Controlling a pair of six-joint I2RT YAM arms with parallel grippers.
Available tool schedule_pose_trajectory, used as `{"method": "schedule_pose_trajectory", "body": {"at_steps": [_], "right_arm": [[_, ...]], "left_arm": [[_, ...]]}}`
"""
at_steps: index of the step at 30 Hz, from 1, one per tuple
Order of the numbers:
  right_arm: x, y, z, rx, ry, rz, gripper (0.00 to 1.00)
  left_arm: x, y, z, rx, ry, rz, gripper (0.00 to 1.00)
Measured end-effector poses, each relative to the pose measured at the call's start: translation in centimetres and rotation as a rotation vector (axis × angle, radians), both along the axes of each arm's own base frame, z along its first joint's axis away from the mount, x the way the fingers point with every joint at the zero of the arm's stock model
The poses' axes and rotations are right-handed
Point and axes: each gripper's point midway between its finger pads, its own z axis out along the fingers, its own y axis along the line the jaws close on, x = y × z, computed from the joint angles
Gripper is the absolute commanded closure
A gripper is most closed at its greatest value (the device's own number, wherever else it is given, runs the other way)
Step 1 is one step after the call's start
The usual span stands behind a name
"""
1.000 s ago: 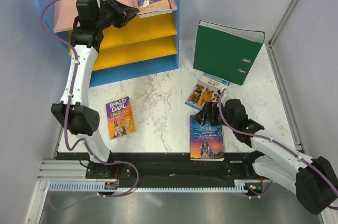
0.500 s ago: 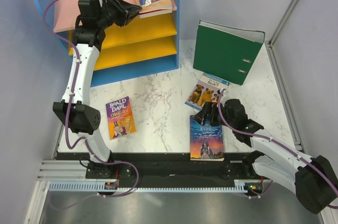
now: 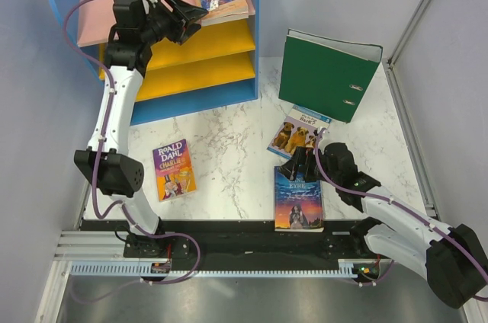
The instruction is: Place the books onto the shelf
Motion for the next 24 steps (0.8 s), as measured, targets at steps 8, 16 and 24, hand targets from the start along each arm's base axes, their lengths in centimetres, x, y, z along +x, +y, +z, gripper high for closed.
{"method": "schedule_pose_trajectory", "body": {"at_steps": [8,16,24], "right_arm": [[0.0,-0.4,0.3,-0.01,-0.015,-0.011,0.02],[3.2,-4.4,1.8,-0.124,0.02,-0.207,0.02],[5.6,-9.8,-1.5,-0.176,0.189,-0.388,0.02]], "left_arm": [[-2.6,0.3,-5.2,0.067,0.118,-0.01,0.34],[-13.1,-3.2,-11.7,0.211,0.18,-0.091,0.35],[-21.7,-9.0,-23.3,0.392,0.312,-0.254,0.36]]}}
